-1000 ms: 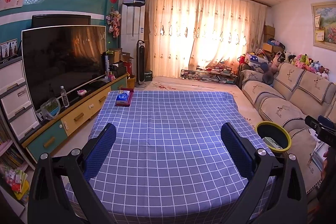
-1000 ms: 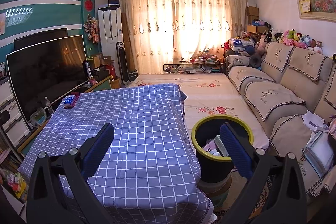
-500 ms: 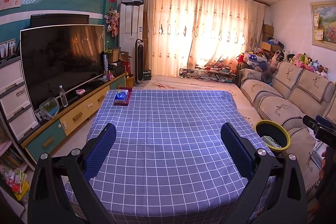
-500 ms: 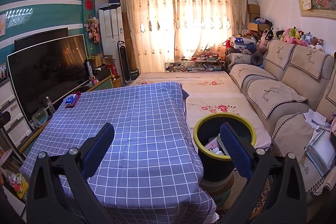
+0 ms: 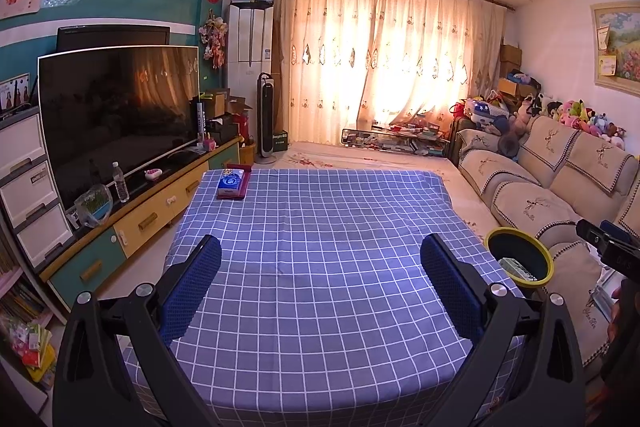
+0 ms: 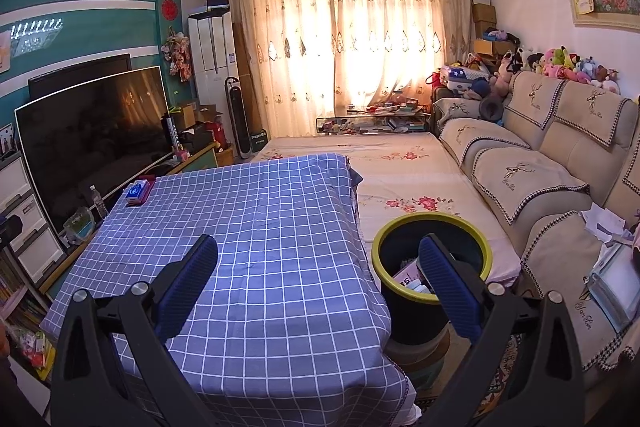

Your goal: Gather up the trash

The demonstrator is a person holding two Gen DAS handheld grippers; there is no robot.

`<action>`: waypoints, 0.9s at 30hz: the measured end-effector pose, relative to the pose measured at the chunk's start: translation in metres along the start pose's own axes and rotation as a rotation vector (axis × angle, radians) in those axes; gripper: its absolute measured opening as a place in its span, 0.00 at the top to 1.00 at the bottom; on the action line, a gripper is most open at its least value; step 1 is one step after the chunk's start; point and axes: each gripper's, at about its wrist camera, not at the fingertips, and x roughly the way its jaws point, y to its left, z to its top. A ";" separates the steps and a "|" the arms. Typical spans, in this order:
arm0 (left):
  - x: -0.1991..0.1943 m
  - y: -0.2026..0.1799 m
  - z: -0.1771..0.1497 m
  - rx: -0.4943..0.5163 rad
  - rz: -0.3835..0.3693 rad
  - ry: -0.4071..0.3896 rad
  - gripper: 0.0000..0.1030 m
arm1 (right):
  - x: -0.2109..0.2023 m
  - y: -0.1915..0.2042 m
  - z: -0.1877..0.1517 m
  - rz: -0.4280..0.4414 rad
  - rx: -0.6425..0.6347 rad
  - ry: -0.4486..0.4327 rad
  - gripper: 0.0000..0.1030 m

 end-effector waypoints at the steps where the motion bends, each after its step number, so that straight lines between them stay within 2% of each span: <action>1: 0.000 0.000 0.000 0.000 -0.001 0.000 0.05 | 0.001 0.000 0.000 0.001 0.000 0.001 0.07; 15: 0.002 -0.001 -0.003 -0.002 0.001 -0.001 0.05 | 0.004 -0.001 -0.002 0.010 0.008 0.009 0.07; 27: 0.013 -0.001 -0.003 -0.026 -0.011 0.031 0.05 | 0.007 -0.003 -0.003 0.010 0.013 0.016 0.07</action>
